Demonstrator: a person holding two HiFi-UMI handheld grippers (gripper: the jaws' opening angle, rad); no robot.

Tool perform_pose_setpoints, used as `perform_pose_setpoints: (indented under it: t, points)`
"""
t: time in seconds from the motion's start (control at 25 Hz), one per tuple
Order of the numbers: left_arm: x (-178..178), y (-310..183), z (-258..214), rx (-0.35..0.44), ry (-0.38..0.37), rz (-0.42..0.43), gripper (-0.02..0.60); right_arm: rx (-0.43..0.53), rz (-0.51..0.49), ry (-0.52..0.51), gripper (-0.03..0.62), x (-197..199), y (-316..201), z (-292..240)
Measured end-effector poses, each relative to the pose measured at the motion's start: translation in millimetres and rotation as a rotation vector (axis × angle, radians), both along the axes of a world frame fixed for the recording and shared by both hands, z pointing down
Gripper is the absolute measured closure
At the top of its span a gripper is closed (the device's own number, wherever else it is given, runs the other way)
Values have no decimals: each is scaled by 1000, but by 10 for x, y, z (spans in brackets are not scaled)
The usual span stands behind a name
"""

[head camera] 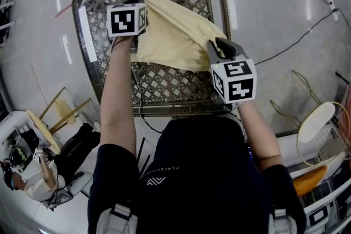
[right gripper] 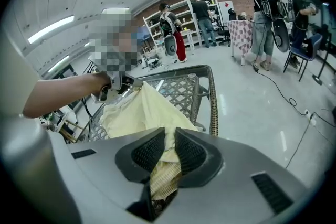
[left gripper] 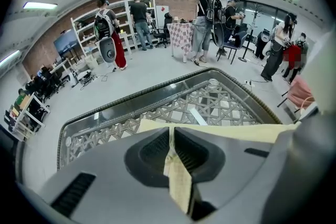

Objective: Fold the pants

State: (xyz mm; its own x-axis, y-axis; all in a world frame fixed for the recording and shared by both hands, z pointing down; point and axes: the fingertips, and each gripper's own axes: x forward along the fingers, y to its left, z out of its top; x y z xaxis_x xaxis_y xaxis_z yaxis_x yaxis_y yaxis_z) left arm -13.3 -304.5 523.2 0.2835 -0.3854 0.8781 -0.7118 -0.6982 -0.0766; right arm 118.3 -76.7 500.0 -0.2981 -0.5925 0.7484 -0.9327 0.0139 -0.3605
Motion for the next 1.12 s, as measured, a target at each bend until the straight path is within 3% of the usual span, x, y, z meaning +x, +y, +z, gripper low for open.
perform_pose_setpoints:
  t: [0.12,0.28,0.52,0.8,1.12]
  points:
    - [1,-19,24,12,-9,1,546,11,16,4,535,27,-5,2]
    - [-8,-69,52,25,-4,-22,545,15,64,45,475,158,-22,38]
    - [-48,-213,-45,112,2,-81,526,44,91,106,473,316,-6,-17]
    - [-48,-280,-167,138,49,-92,469,26,75,98,473,327,47,11]
    - [-117,-235,-239,130,71,-111,469,44,71,104,476,266,43,-45]
